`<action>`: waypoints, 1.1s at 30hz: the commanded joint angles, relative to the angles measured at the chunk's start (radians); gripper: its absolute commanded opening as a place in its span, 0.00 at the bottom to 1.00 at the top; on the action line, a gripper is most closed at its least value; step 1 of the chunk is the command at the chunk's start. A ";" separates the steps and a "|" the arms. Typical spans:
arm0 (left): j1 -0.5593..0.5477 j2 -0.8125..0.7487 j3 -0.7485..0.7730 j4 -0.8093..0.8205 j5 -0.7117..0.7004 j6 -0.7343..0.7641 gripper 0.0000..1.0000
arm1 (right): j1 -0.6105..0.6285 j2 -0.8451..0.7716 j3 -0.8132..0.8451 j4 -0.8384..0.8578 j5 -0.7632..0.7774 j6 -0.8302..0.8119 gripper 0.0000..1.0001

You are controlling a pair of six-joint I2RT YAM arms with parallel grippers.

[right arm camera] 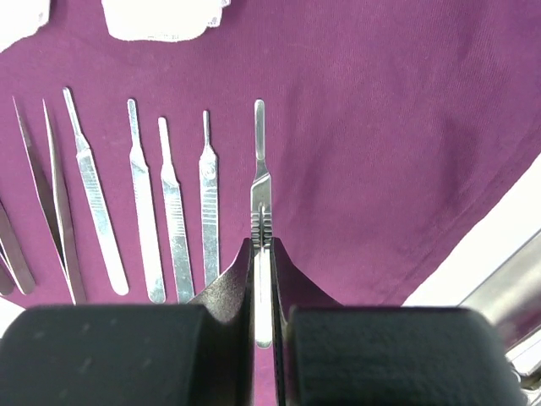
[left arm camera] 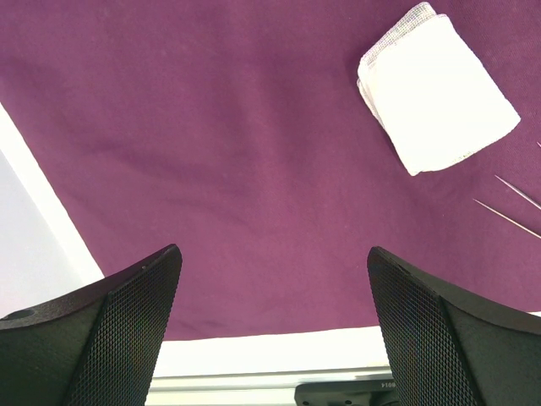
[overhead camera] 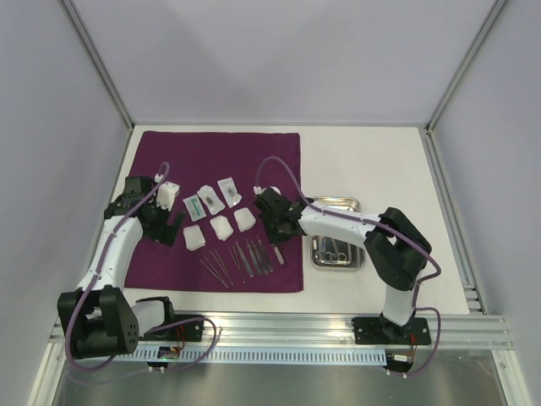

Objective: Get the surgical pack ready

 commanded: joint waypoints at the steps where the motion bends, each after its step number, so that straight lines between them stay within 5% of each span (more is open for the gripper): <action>1: 0.003 -0.027 0.038 0.002 0.008 0.016 1.00 | -0.003 -0.057 -0.018 0.042 -0.009 0.029 0.01; 15: 0.005 -0.024 0.041 0.004 0.026 0.009 1.00 | -0.297 -0.426 -0.278 -0.024 0.067 -0.004 0.00; 21: 0.003 -0.020 0.044 0.005 0.028 0.014 1.00 | -0.417 -0.400 -0.372 -0.009 0.086 -0.066 0.00; 33: 0.005 -0.009 0.037 0.015 0.028 0.017 1.00 | -0.419 -0.310 -0.418 0.063 0.041 -0.020 0.00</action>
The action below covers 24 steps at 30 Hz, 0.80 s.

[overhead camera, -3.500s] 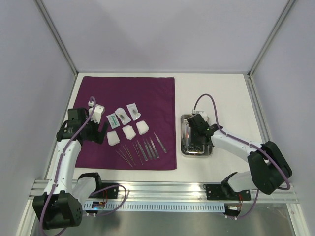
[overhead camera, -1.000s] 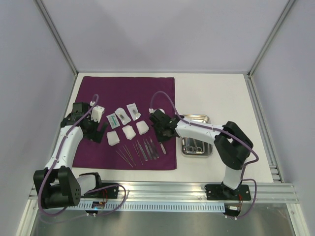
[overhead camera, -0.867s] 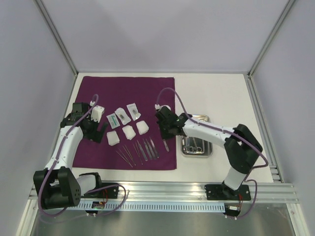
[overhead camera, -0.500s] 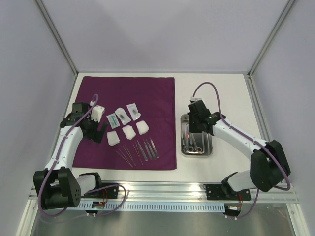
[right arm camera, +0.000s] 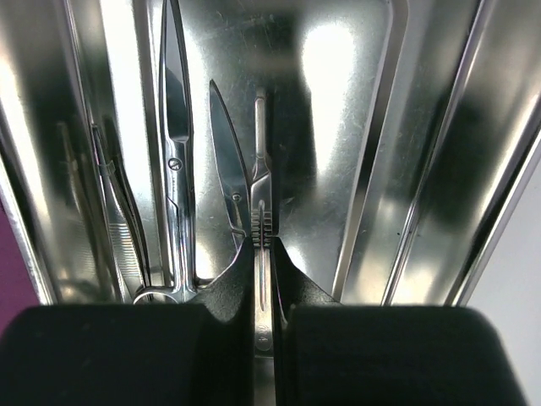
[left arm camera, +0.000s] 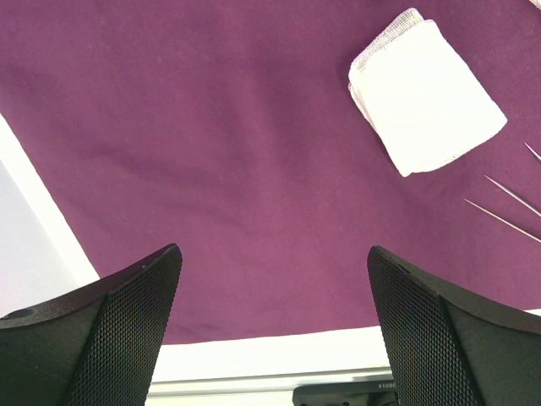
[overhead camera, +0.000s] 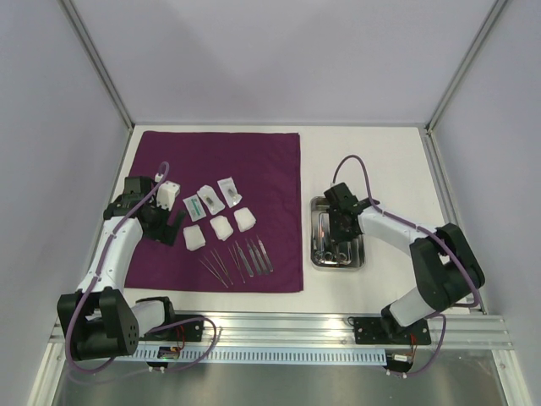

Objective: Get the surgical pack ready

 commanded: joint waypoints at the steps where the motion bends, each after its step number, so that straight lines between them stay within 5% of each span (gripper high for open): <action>1: 0.005 0.000 0.038 0.016 0.006 0.013 1.00 | 0.000 0.003 -0.005 0.057 -0.026 0.021 0.00; 12: 0.005 -0.007 0.039 0.011 0.006 0.016 1.00 | 0.112 -0.074 0.165 -0.123 0.104 0.036 0.43; 15: 0.005 -0.007 0.041 0.010 0.006 0.011 1.00 | 0.212 -0.066 0.270 -0.183 0.198 0.064 0.45; 19: 0.005 -0.007 0.022 0.039 -0.020 0.009 1.00 | 0.348 0.007 0.345 -0.090 0.125 0.070 0.45; 24: 0.036 0.012 0.002 0.054 -0.124 0.020 1.00 | 0.471 0.226 0.490 -0.074 0.085 0.052 0.35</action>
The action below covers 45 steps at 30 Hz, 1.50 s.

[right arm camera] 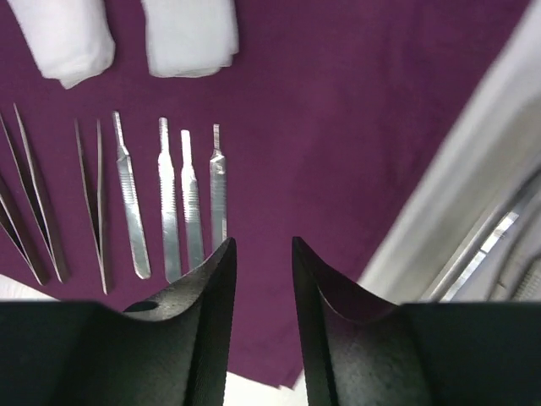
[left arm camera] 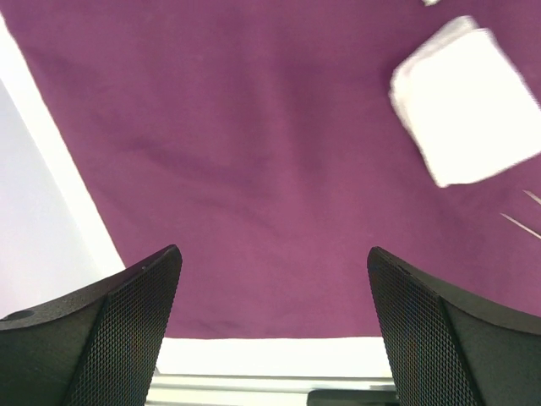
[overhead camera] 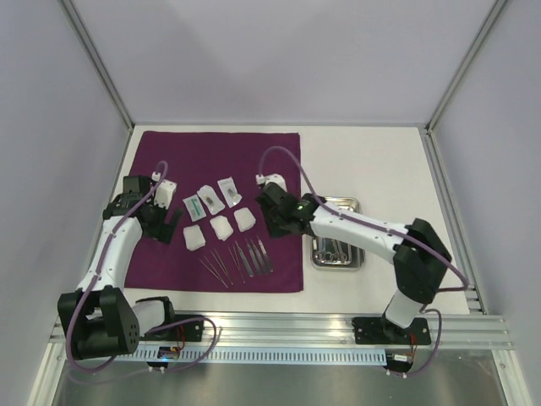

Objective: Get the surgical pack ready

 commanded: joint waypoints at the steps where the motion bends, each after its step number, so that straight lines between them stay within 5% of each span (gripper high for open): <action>1: 0.045 0.019 0.002 0.024 -0.053 0.019 1.00 | 0.051 0.136 0.087 0.023 -0.046 -0.007 0.34; 6: 0.196 0.050 0.025 0.013 0.026 0.047 1.00 | 0.065 0.237 0.132 0.042 -0.112 -0.009 0.31; 13: 0.243 0.044 0.041 -0.021 0.146 0.081 0.99 | 0.066 0.303 0.132 0.074 -0.158 -0.004 0.28; 19: 0.245 -0.053 0.073 -0.116 0.512 0.159 0.95 | 0.065 0.331 0.107 0.097 -0.164 0.007 0.27; 28: 0.245 -0.067 0.110 -0.200 0.779 0.214 0.92 | 0.066 0.345 0.104 0.088 -0.143 0.022 0.24; 45: 0.245 -0.033 0.085 -0.153 0.706 0.154 0.91 | 0.062 0.342 0.115 0.039 -0.074 0.005 0.24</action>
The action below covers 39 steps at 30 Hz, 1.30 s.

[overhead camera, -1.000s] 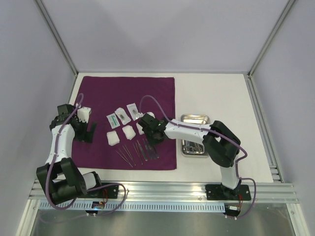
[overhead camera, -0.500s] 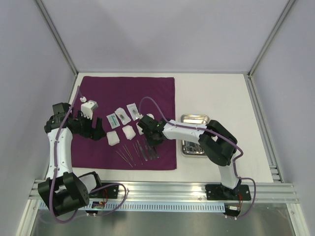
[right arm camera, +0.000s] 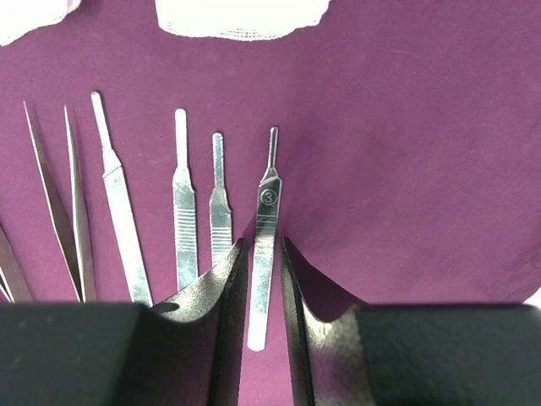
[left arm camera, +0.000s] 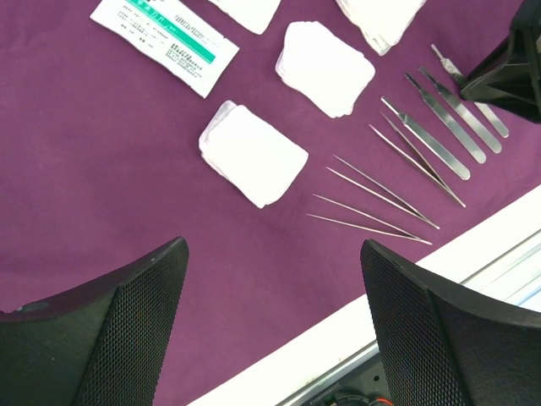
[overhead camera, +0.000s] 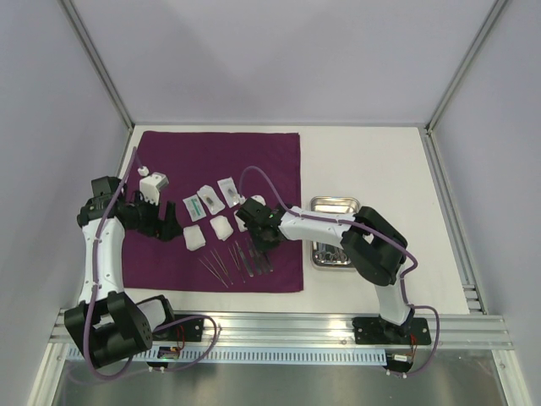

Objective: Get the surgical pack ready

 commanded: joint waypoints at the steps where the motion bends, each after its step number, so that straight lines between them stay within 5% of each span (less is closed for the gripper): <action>1: 0.007 0.008 -0.008 0.029 -0.017 -0.005 0.91 | -0.004 -0.006 0.016 -0.024 0.052 -0.010 0.23; 23: 0.009 0.000 -0.003 0.029 -0.066 0.000 0.91 | -0.021 0.100 -0.019 -0.044 0.030 0.000 0.24; 31: 0.007 0.000 0.000 0.029 -0.069 -0.002 0.91 | -0.004 0.082 -0.017 -0.076 0.083 -0.012 0.01; 39: 0.007 0.000 0.000 0.026 -0.083 0.005 0.91 | -0.007 -0.067 -0.068 -0.003 0.078 0.006 0.00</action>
